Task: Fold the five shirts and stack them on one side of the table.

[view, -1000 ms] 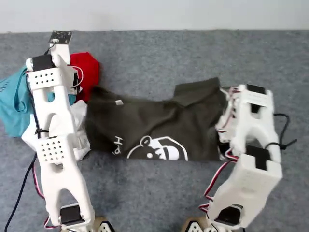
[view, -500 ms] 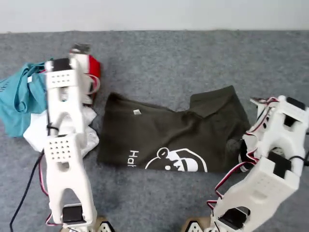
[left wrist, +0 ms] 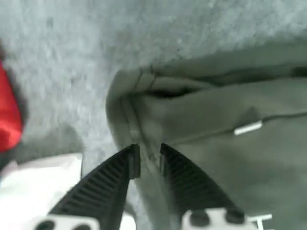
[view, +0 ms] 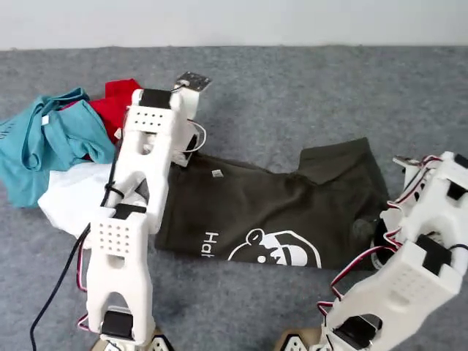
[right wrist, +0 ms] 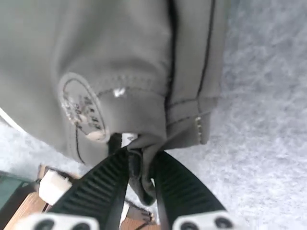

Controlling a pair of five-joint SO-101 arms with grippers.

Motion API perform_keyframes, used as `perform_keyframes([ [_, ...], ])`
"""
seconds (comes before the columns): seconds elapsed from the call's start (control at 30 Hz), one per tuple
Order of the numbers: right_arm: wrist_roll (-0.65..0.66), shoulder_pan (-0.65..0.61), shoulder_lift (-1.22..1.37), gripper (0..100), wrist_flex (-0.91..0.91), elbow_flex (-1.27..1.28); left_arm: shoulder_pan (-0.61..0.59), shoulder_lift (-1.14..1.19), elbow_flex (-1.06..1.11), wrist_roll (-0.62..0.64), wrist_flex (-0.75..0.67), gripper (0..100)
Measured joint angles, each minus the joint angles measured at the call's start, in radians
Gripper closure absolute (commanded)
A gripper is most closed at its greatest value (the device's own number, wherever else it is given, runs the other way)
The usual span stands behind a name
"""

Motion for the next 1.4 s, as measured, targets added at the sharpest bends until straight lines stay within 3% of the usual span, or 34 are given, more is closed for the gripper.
perform_keyframes([
  [0.13,0.034,0.002,-0.077,88.5,0.046,-0.035,0.02,0.077,0.0,0.037,-0.08,92],
  [0.3,0.049,0.002,-0.206,88.3,0.046,-0.04,0.021,0.121,0.0,0.089,-0.229,92],
  [0.53,0.049,-0.008,-0.304,88.4,0.046,-0.04,0.023,0.123,0.0,0.095,-0.253,92],
  [0.73,-0.06,-0.107,-0.307,88.0,-0.028,-0.04,0.023,0.123,-0.028,0.095,-0.161,92],
  [1.03,-0.226,-0.324,-0.307,88.4,-0.239,-0.04,0.018,0.123,-0.27,0.095,0.052,92],
  [1.4,-0.287,-0.402,-0.17,88.4,-0.391,-0.055,0.018,0.123,-0.311,0.095,0.071,92],
])
